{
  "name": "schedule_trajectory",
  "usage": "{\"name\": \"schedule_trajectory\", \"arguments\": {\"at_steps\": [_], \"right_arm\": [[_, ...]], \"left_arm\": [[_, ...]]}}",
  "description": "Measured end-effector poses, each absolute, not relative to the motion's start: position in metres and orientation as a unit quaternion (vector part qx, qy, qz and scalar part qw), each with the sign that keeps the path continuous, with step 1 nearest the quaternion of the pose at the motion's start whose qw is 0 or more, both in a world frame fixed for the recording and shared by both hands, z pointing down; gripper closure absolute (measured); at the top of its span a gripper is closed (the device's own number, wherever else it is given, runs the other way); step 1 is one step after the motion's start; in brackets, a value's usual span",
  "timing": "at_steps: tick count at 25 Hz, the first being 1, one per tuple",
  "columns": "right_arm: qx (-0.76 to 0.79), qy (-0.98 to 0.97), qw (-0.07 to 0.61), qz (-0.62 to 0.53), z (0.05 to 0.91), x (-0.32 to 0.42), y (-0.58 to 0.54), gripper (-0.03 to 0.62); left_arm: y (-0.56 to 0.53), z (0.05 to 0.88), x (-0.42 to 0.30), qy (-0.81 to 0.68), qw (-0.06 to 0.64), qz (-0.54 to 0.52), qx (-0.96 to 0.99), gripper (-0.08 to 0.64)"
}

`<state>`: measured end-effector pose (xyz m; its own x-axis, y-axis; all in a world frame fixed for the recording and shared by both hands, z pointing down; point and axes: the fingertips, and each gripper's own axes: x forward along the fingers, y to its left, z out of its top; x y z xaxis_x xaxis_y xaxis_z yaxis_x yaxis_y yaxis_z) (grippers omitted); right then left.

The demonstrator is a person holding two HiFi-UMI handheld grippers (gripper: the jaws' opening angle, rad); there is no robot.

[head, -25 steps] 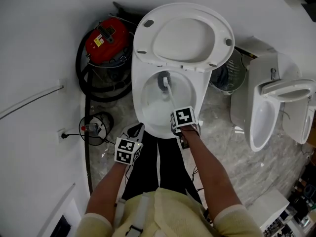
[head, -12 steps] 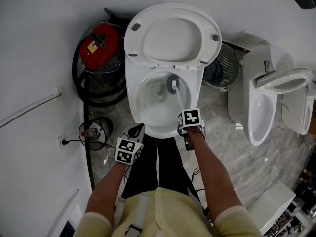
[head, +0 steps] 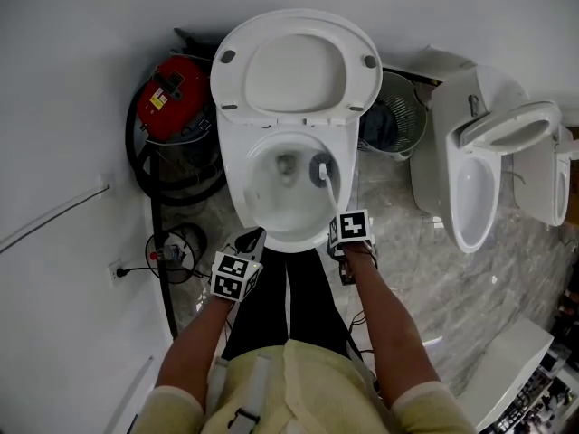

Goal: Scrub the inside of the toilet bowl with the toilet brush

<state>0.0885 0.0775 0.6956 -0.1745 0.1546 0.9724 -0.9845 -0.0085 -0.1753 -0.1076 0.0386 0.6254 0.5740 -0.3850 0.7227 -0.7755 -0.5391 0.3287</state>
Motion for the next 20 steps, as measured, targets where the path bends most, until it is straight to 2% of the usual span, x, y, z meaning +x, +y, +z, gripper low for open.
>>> {"name": "schedule_trajectory", "arguments": {"at_steps": [12,20], "right_arm": [[0.392,-0.485,0.522,0.581,0.682,0.096,0.128,0.566],[0.339,-0.488,0.576,0.561,0.685,0.093,0.163,0.566]], "left_arm": [[0.054,0.618,-0.096,-0.331,0.326,0.306,0.831,0.546],[0.059,0.615,-0.106,-0.344,0.334,0.305,0.823,0.546]]}}
